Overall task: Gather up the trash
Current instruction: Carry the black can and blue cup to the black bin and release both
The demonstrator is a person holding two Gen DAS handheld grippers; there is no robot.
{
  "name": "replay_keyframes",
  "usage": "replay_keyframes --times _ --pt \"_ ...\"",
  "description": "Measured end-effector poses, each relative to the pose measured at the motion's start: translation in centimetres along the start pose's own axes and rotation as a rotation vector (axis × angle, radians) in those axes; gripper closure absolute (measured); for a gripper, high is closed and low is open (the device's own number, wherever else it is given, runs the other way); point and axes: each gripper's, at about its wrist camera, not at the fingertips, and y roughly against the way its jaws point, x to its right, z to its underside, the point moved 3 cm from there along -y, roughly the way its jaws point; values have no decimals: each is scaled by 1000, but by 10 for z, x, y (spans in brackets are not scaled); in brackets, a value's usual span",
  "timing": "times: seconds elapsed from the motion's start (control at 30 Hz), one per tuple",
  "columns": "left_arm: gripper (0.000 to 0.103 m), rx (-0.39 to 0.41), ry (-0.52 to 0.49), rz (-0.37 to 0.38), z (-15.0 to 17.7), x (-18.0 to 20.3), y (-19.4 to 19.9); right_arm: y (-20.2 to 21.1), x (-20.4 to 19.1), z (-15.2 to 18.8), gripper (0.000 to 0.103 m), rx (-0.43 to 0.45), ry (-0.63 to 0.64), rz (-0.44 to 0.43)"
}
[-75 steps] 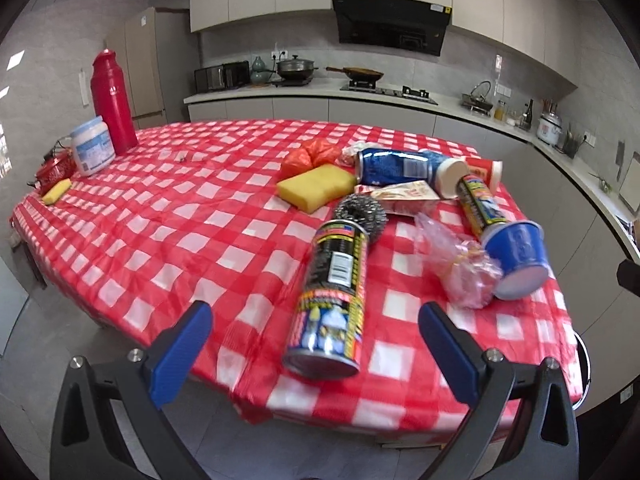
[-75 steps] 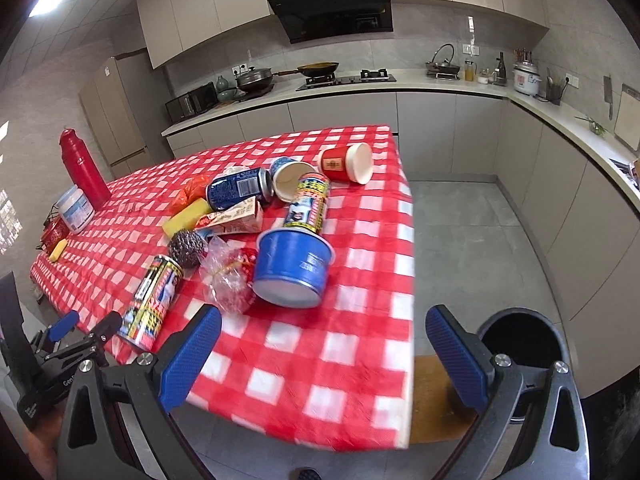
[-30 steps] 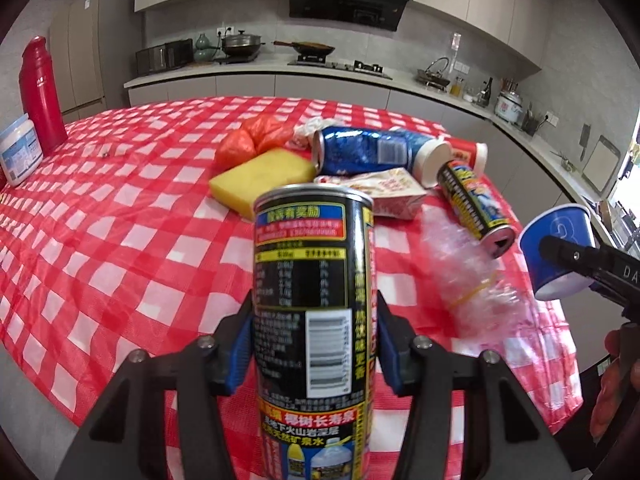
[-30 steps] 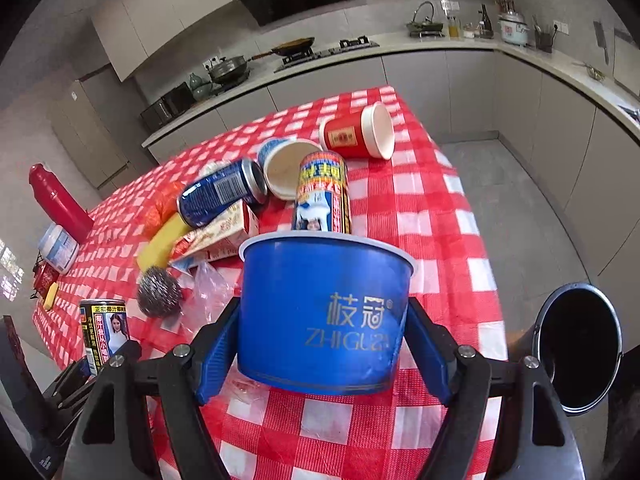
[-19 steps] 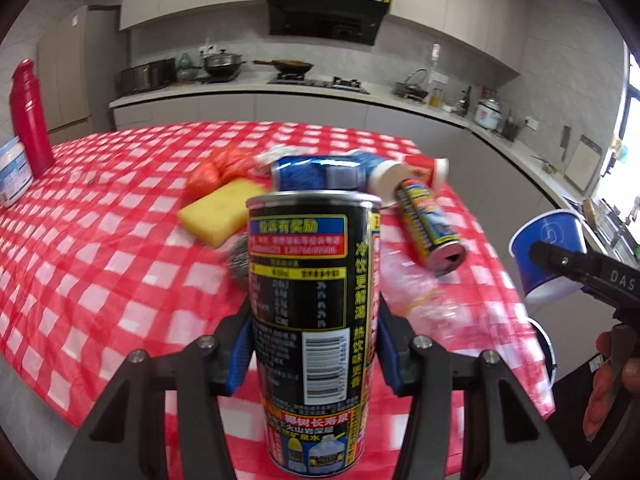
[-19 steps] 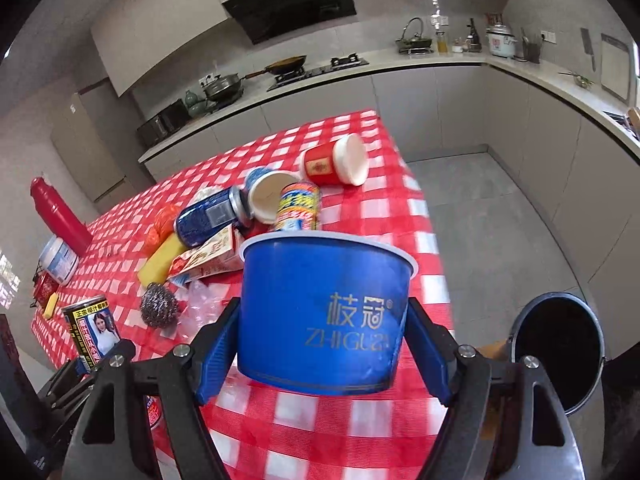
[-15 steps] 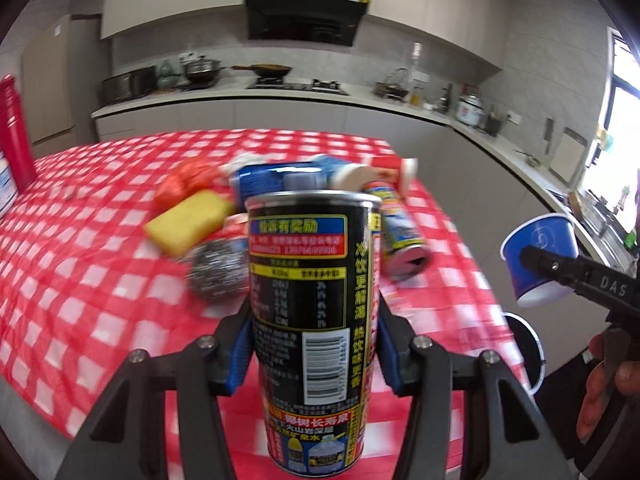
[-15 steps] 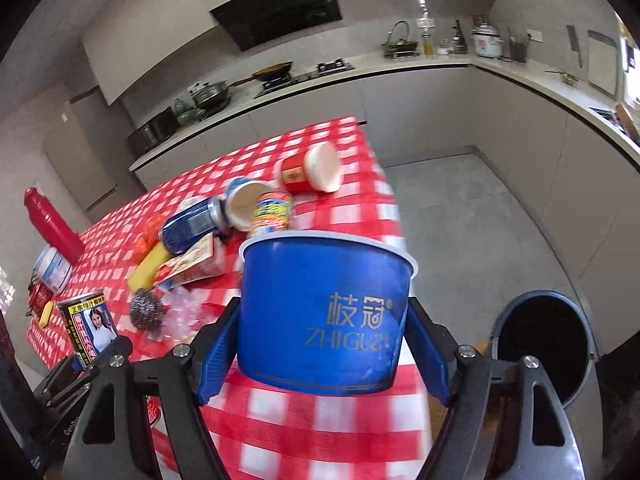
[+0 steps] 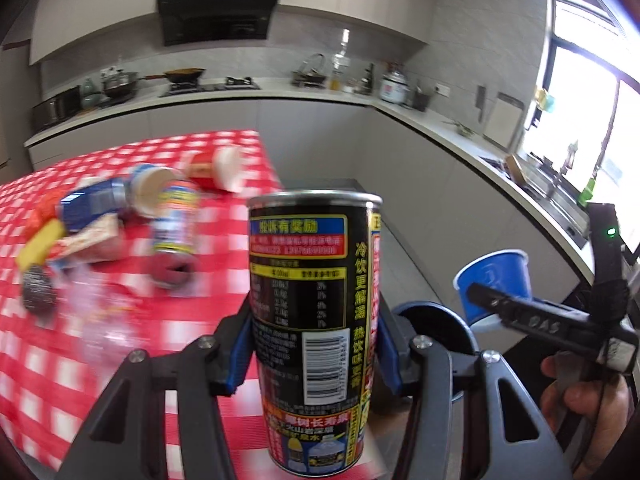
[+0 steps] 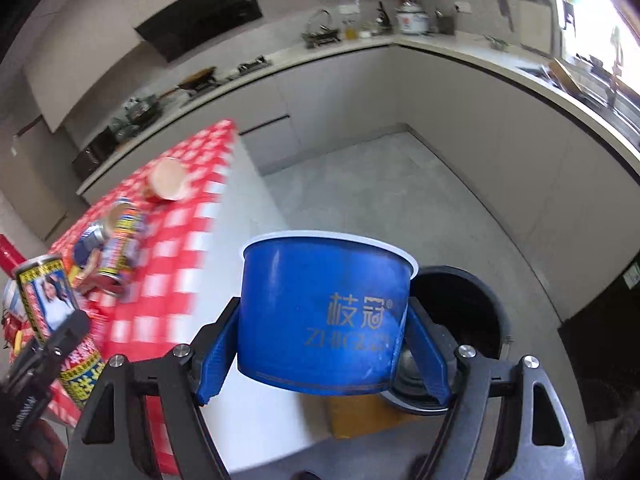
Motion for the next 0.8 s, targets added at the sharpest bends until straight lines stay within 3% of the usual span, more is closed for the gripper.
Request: replay_keyframes --times 0.2,0.3,0.37,0.57,0.8 --pt "49 -49 -14 6 12 61 -39 -43 77 5 23 -107 -47 -42" --pt "49 -81 -5 -8 21 79 -57 -78 103 10 19 -203 -35 -2" --pt "49 -99 3 -23 28 91 -68 -90 121 11 18 -222 -49 -7" --pt "50 -142 23 -59 49 118 -100 -87 175 2 18 -177 -91 -7" --pt "50 -210 33 -47 82 160 -146 -86 211 -4 18 -164 -107 16"
